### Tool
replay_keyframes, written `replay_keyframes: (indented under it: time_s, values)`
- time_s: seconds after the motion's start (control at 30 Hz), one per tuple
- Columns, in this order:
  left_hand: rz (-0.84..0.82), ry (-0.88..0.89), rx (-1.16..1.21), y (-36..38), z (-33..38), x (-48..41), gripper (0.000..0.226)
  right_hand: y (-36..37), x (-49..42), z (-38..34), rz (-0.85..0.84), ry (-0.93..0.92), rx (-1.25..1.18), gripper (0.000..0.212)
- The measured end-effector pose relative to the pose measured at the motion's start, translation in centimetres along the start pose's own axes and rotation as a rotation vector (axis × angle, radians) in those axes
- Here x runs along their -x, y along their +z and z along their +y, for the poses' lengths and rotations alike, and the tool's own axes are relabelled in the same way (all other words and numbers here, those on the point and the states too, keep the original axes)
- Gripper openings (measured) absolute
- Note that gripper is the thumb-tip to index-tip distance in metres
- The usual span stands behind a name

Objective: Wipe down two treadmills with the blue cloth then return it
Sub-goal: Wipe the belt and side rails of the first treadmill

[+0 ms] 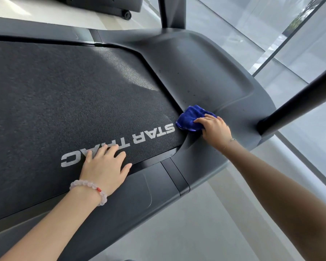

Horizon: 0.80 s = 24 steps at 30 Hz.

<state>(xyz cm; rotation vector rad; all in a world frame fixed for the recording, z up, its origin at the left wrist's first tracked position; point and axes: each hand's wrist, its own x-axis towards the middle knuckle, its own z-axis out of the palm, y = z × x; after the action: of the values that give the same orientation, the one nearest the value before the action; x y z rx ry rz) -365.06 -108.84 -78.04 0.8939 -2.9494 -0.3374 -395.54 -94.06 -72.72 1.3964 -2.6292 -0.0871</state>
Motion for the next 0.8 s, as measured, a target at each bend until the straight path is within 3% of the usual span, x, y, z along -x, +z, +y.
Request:
replay_keyframes:
  time_s: [0.17, 0.33, 0.63, 0.8]
  values:
    - [0.032, 0.010, -0.011, 0.0, 0.4, 0.1, 0.025, 0.7, 1.3, 0.0, 0.007, 0.001, -0.035, 0.044]
    - [0.092, 0.059, -0.009, -0.1, 0.2, -0.6, 0.050, 0.5, 1.1, 0.1, 0.047, 0.027, -0.117, 0.042]
    - [0.106, 0.086, 0.043, 0.2, 0.1, -1.3, 0.047, 0.0, 1.4, 0.5, -0.009, 0.008, -0.182, 0.037]
    - [0.125, 0.085, 0.031, 0.2, 0.0, -1.7, 0.049, 1.2, 0.8, 0.6, 0.115, 0.002, -0.164, 0.030]
